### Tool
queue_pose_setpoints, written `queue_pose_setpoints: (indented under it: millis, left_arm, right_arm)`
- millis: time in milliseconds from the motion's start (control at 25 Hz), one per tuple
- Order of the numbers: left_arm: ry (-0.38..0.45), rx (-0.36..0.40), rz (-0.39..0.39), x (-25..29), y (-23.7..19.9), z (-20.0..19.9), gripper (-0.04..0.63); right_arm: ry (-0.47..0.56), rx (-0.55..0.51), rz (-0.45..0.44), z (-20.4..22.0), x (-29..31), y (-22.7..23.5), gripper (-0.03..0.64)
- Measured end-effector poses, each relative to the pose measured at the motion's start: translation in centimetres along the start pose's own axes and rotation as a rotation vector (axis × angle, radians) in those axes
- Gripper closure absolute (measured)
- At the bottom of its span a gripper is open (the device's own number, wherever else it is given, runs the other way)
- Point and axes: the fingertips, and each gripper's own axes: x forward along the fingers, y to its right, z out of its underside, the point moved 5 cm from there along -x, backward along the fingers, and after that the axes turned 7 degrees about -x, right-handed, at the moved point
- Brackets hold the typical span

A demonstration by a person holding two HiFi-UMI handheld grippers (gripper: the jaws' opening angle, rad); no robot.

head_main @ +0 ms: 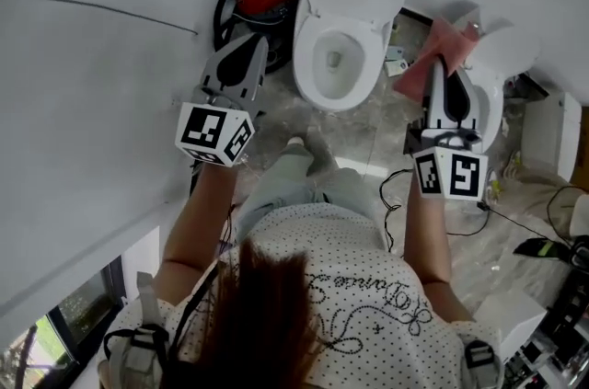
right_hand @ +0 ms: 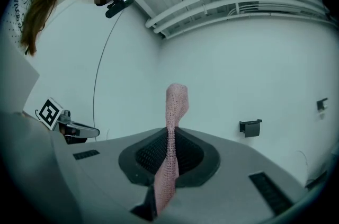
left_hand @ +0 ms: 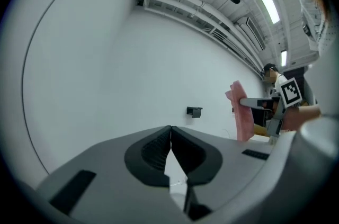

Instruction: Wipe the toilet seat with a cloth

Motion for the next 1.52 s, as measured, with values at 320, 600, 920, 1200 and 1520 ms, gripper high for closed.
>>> queue_pose_setpoints:
  millis: [320, 600, 920, 1200, 1520]
  left_arm:
    - [-0.036, -0.017, 0.050, 3.6, -3.7, 0.4, 0.603]
    - [-0.027, -0.027, 0.035, 7.0, -4.7, 0.4, 0.603]
    - [-0.013, -0.008, -0.044, 11.4, -6.7, -0.7, 0.603]
    - [-0.009, -0.024, -0.110, 16.2, -7.8, -0.7, 0.603]
    - [-0.068, -0.061, -0.135, 19.0, -9.9, 2.5, 0.603]
  right_arm:
    - [-0.053, 0.006, 0.064, 1.3, 3.0, -0.1, 0.600]
    - [-0.050, 0.015, 0.038, 2.8, 6.6, 1.7, 0.600]
    - [-0.003, 0.028, -0.058, 3.5, 14.6, 4.6, 0.600]
    - [-0.010, 0.045, -0.115, 5.6, 20.2, 8.6, 0.600]
    - [-0.084, 0.080, -0.168, 9.6, 24.1, 8.5, 0.600]
